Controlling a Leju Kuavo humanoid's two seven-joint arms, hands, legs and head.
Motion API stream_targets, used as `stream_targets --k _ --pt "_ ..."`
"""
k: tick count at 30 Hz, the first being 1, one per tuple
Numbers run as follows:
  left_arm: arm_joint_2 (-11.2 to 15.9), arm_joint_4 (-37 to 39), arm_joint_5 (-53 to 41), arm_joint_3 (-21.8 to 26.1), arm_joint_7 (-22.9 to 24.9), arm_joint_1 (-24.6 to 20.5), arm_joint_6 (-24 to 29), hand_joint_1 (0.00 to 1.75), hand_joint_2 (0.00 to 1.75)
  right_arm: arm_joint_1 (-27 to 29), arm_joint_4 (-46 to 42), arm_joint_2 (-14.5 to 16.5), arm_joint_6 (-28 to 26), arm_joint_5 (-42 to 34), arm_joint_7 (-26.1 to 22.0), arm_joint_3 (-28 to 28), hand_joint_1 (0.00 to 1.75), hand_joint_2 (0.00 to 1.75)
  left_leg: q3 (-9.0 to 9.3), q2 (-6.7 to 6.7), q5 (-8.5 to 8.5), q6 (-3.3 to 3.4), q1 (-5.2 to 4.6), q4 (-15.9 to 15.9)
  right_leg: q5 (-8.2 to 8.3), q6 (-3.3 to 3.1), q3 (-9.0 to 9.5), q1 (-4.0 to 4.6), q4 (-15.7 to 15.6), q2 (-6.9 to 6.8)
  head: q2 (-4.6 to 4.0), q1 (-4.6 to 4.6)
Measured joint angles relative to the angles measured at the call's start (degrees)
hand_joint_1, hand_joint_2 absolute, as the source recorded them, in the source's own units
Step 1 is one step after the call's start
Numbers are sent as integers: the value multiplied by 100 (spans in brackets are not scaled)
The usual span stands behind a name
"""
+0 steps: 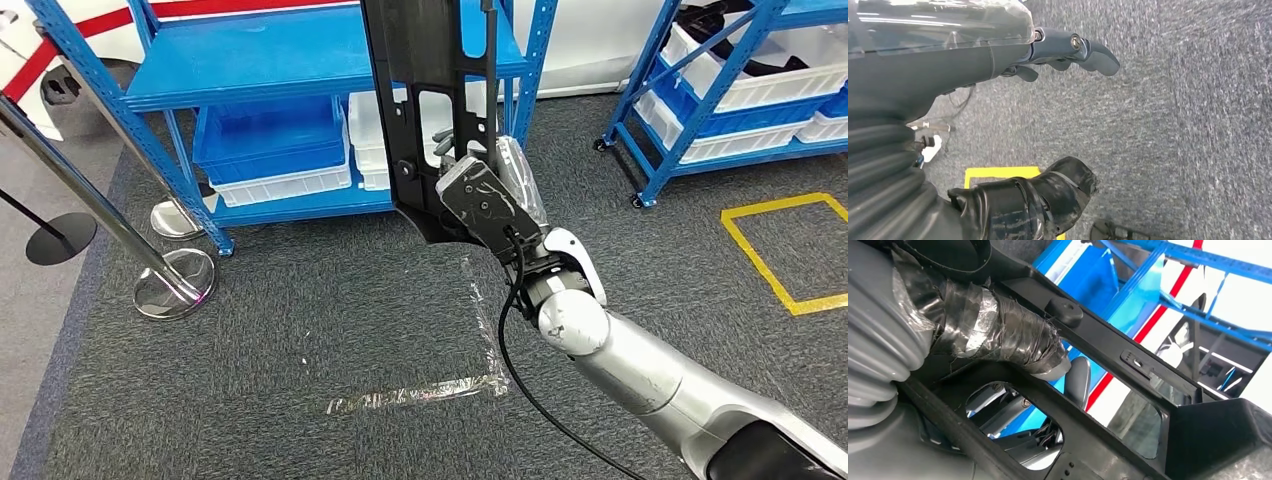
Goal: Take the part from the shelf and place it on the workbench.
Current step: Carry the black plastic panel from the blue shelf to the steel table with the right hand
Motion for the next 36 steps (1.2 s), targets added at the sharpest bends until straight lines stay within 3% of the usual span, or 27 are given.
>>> stream_targets --k 2,3,6,8,11,12,13,14,15,17,19,21,23,25,27,28,29,30,31,33,35,36 --pt "8 0 -5 -3 -1 -18 8 0 175 0 -24 -7 -3 7 5 -15 175 175 363 147 180 112 -65 -669 13 17 8 23 -10 -71 0 5" --pt "12 0 -7 -8 -1 -27 13 0 175 -1 -35 -9 -5 11 5 -25 175 175 437 191 206 153 -97 -827 25 37 7 22 -16 -112 0 2" --pt "20 0 -9 -33 -2 -30 31 0 175 1 -61 -15 -8 17 7 -46 175 175 448 98 297 197 -108 -948 60 120 9 15 -53 -214 0 -14" --pt "24 0 -9 -50 -2 -20 38 0 175 0 -73 -26 -8 28 11 -61 175 175 471 30 399 220 -58 -1065 -73 184 -47 9 75 -115 0 -4" --pt "22 0 -13 -74 -1 -24 39 0 175 3 -86 -50 -8 61 15 -80 175 175 423 -79 483 247 -23 -1112 -612 269 -438 -50 1031 93 0 15" --pt "22 0 -14 -80 0 -24 39 0 175 13 -88 -56 -8 71 17 -82 175 175 395 -129 494 243 -18 -1100 -719 294 -561 -75 1337 109 0 16" --pt "22 0 -15 -86 0 -22 39 0 175 23 -88 -60 -8 78 22 -82 175 175 369 -182 502 237 -10 -1082 -722 319 -601 -100 1467 115 0 15" --pt "22 0 -16 -91 0 -21 39 0 175 30 -89 -61 -8 86 26 -82 175 175 347 -238 504 226 3 -1056 -621 343 -536 -126 1375 122 0 14" --pt "21 0 -18 -96 0 -20 39 0 175 32 -89 -62 -8 93 30 -82 175 175 329 -298 499 207 20 -1021 -442 366 -366 -152 1070 149 0 15" --pt "21 0 -20 -100 0 -25 39 0 175 29 -94 -75 -8 110 34 -87 175 175 268 -415 472 141 46 -922 -198 391 18 -199 350 347 0 15" --pt "21 0 -22 -103 0 -29 40 0 175 28 -110 -91 -8 122 39 -92 175 175 180 -516 481 56 53 -863 -162 362 167 -206 34 483 0 13" --pt "21 1 -24 -109 -1 -18 42 0 175 29 -122 -94 -8 131 45 -93 175 175 118 -600 528 -23 67 -881 -134 286 148 -191 14 398 0 11" --pt "17 1 -26 -116 -9 -8 42 0 175 26 -128 -94 -8 139 47 -94 175 175 31 -463 445 -88 66 -762 -94 202 147 -197 -25 281 0 -18" --pt "11 0 -30 -120 -21 -15 42 0 175 25 -138 -95 -12 155 39 -95 175 175 -212 -206 133 -133 54 -220 -69 151 150 -193 -53 157 0 -61" --pt "9 0 -32 -121 -31 -19 42 0 175 29 -144 -96 -16 174 31 -95 175 175 -541 -106 -189 -157 58 528 -66 136 139 -169 -52 32 0 -76" --pt "8 0 -32 -121 -34 -16 41 0 175 33 -145 -96 -16 179 28 -95 175 175 -632 -93 -237 -156 58 739 -67 133 135 -158 -50 -33 0 -78" --pt "7 0 -32 -121 -35 -13 41 0 175 35 -145 -96 -16 182 28 -95 175 175 -615 -85 -178 -145 56 730 -70 130 133 -149 -47 -96 0 -78" --pt "7 0 -32 -121 -35 -11 41 0 175 37 -149 -96 -15 185 28 -95 175 175 -479 -63 -23 -124 50 487 -73 128 136 -140 -45 -158 0 -78" --pt "7 0 -33 -121 -35 -11 42 0 175 36 -155 -96 -13 187 27 -95 175 175 -255 2 178 -91 39 77 -77 128 142 -131 -43 -217 0 -78" --pt "7 0 -53 -122 -34 -20 43 0 175 27 -172 -97 -6 191 23 -98 175 175 135 208 418 -12 -26 -667 -83 145 149 -102 -46 -321 0 -74" --pt "8 0 -83 -131 -30 -28 44 0 175 15 -182 -98 13 194 16 -102 175 175 224 264 446 48 -80 -900 -77 184 150 -77 -61 -419 0 -71" --pt "8 0 -93 -139 -28 -26 48 0 175 11 -184 -99 25 196 12 -104 175 175 207 194 469 73 -84 -909 -68 208 157 -73 -80 -471 0 -71"
